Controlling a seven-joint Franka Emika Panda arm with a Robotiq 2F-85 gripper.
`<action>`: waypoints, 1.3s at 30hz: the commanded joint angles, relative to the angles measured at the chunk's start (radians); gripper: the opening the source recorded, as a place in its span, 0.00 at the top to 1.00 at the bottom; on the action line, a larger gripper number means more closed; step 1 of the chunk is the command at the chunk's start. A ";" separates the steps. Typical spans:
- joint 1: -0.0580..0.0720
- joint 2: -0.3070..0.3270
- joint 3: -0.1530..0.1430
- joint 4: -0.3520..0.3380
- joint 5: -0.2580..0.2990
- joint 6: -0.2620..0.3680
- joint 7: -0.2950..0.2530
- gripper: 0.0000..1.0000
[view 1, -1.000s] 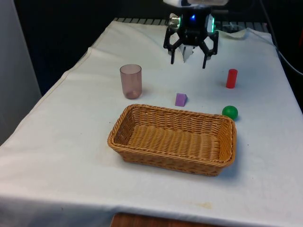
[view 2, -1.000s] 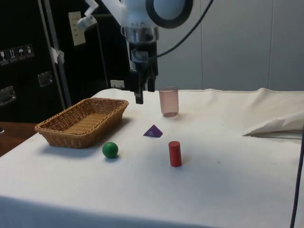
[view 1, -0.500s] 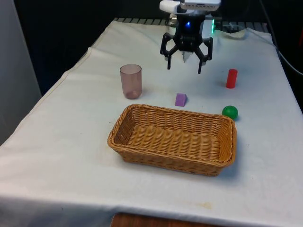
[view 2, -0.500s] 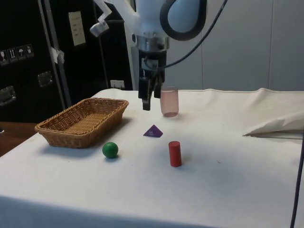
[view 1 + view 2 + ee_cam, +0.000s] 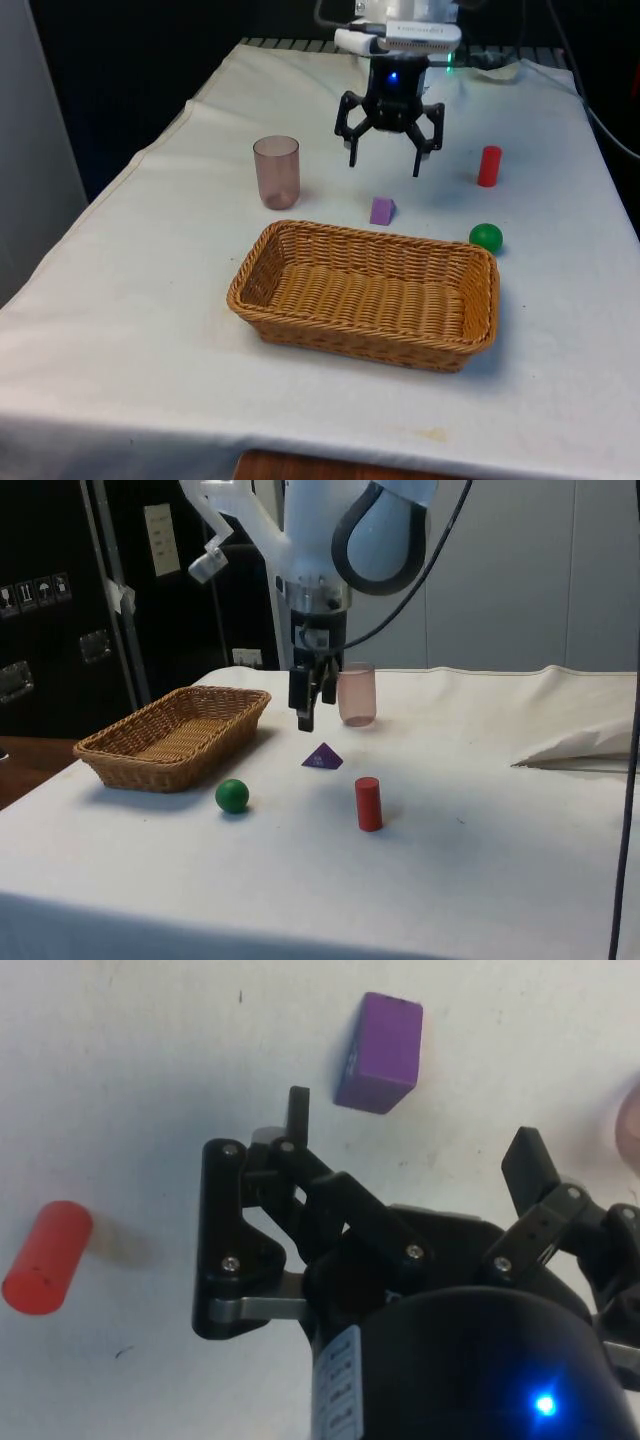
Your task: Pick up the triangular block and place it into the basket.
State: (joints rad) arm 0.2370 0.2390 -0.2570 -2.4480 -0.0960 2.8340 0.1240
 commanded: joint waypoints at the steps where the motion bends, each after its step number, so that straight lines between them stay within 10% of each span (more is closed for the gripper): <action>1: -0.007 0.003 0.014 -0.005 0.021 0.016 -0.010 0.00; 39: 0.002 0.135 0.029 0.041 0.007 0.069 0.087 0.01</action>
State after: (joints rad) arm 0.2410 0.3680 -0.2320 -2.4090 -0.0950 2.8900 0.2100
